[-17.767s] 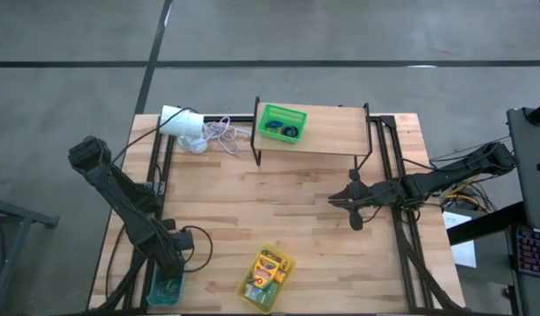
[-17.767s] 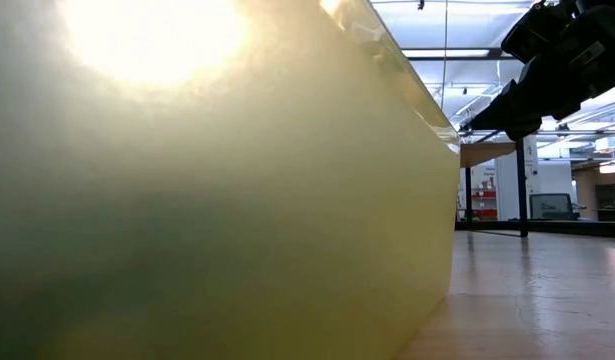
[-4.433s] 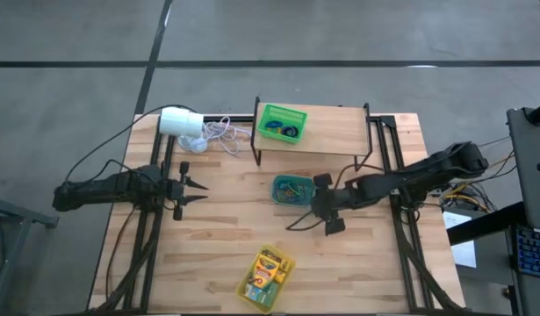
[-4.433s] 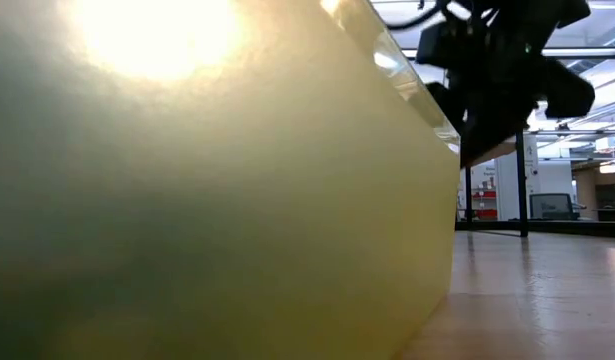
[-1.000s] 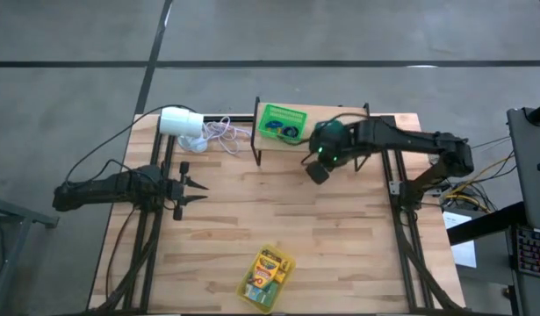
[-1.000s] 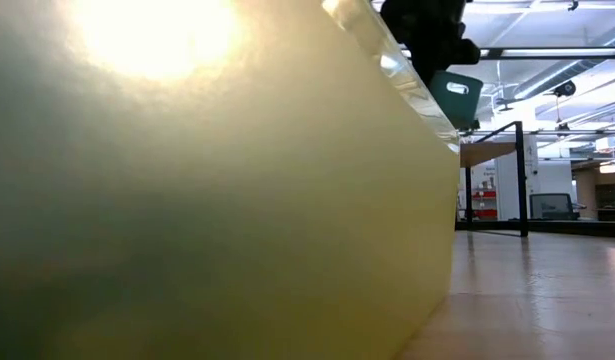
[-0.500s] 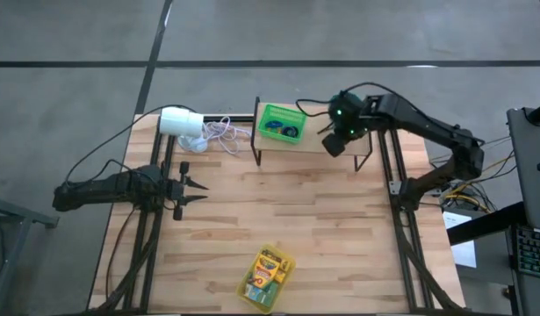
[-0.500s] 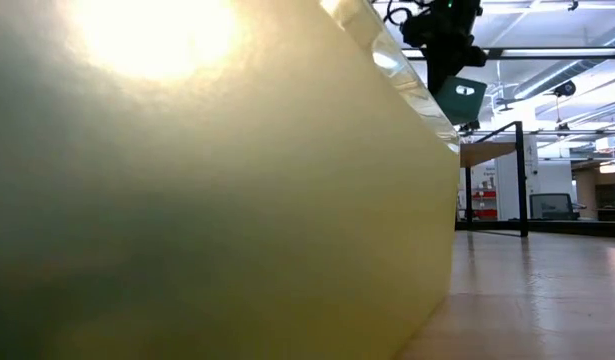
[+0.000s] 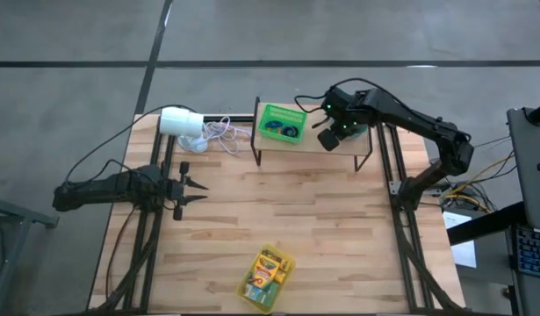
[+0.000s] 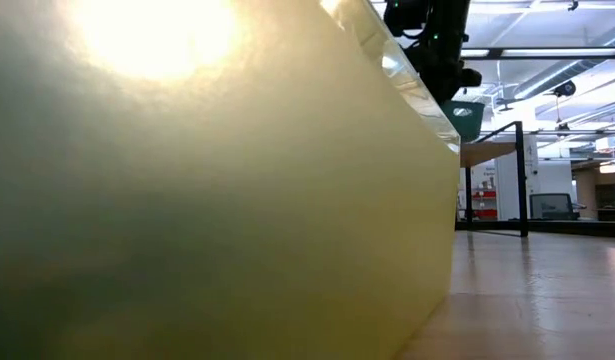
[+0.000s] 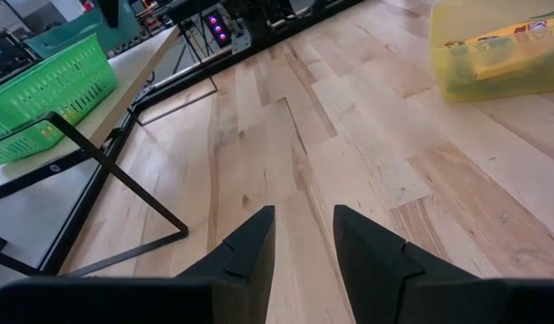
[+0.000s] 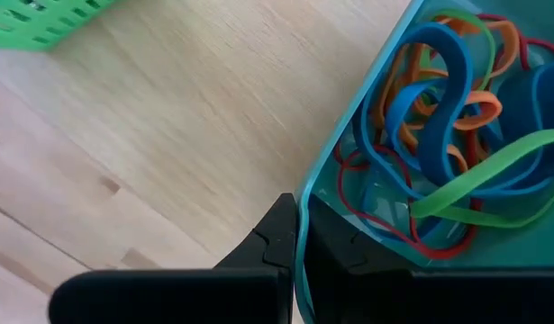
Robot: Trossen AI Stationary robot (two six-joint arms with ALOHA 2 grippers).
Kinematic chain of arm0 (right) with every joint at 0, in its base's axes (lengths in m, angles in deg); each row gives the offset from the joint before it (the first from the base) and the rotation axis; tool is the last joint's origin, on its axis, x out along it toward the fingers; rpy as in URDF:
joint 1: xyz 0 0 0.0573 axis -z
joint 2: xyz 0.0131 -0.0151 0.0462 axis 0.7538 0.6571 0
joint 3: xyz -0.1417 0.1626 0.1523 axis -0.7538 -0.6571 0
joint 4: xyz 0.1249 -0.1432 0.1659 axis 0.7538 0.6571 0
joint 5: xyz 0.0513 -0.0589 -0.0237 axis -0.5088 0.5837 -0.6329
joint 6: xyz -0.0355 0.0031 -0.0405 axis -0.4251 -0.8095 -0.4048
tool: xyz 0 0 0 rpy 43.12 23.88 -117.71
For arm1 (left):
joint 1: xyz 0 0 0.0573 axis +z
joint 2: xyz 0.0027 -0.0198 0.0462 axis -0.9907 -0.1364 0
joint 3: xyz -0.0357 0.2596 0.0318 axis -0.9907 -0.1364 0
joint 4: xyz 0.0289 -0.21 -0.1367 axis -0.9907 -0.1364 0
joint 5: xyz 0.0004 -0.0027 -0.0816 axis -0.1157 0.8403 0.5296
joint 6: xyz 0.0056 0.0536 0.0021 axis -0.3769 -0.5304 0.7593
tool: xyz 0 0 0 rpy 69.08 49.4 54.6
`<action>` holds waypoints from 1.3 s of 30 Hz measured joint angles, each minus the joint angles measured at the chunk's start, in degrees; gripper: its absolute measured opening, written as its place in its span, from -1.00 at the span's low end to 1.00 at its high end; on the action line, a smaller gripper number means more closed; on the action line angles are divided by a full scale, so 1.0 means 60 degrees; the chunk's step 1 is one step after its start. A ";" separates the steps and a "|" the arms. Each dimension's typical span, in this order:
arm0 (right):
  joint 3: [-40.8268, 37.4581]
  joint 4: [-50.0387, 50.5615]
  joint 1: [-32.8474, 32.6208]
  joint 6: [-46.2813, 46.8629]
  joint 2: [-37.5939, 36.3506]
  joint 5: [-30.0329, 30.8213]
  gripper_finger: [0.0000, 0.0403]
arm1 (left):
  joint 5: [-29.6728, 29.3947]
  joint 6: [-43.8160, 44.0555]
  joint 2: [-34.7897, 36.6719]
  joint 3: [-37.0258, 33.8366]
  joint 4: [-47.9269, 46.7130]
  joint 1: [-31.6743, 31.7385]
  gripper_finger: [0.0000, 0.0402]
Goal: Pick & Place Office Desk Supplies
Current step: Put the blue bin on the shelf
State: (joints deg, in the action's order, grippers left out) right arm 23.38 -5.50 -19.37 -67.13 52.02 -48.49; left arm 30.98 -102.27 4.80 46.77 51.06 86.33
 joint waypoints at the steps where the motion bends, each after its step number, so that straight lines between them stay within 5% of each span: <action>1: -0.0003 -0.0011 0.0012 -0.0019 0.0062 -0.0001 -0.96 | -0.0004 0.0000 0.0000 0.0000 -0.0001 0.0003 -0.41; 39: -0.0421 0.0112 0.0183 0.1061 0.0161 -0.0605 -0.96 | 0.0000 -0.0018 0.0000 0.0000 0.0000 0.0002 -0.41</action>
State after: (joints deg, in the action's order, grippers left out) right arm 20.86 -4.82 -18.27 -60.77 52.98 -52.12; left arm 30.98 -102.38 4.80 46.77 51.06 86.34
